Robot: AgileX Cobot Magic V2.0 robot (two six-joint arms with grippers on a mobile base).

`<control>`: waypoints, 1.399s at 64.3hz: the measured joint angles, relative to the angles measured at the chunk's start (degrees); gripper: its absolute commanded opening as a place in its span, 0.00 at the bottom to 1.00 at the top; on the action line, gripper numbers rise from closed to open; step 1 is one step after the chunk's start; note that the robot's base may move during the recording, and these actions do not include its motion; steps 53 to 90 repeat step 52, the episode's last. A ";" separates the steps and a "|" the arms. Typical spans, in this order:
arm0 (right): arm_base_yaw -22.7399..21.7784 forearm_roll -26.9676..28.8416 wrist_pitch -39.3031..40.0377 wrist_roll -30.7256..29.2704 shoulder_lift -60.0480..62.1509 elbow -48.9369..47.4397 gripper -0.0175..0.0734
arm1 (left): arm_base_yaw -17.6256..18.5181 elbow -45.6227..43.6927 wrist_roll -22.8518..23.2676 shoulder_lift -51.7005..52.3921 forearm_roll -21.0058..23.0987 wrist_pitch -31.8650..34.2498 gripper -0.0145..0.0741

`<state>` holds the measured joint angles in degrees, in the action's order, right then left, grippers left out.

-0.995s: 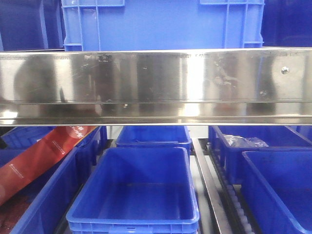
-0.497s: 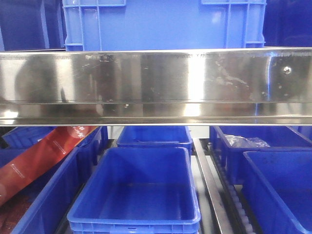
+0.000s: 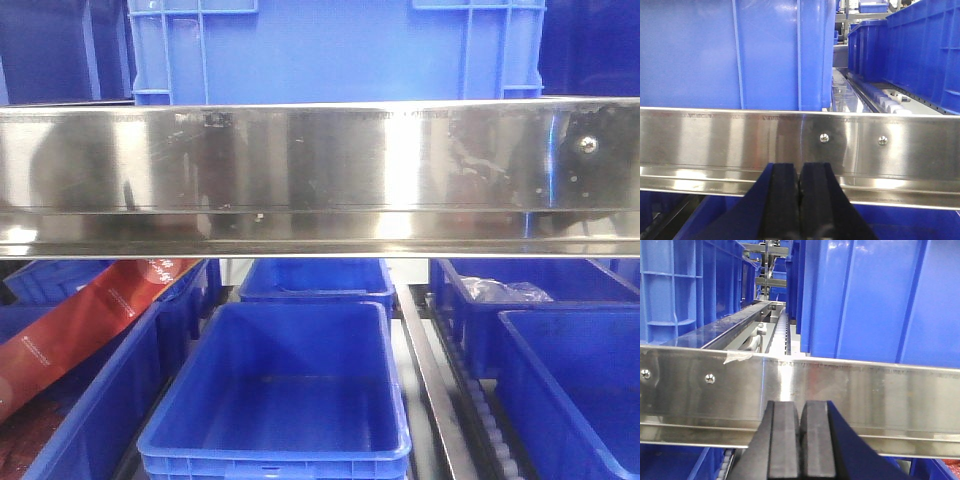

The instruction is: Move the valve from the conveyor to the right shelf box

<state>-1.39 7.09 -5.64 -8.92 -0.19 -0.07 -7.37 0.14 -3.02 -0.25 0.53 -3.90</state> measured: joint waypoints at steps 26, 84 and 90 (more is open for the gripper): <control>0.00 -0.10 0.00 0.00 0.00 0.00 0.02 | 0.00 0.00 0.00 0.00 0.00 0.00 0.04; 0.00 -0.10 0.00 0.00 0.00 0.00 0.02 | 0.00 0.00 0.00 0.00 0.00 0.00 0.04; 0.00 -0.10 0.00 0.00 0.00 0.00 0.02 | 0.00 0.00 0.00 0.00 0.00 0.00 0.04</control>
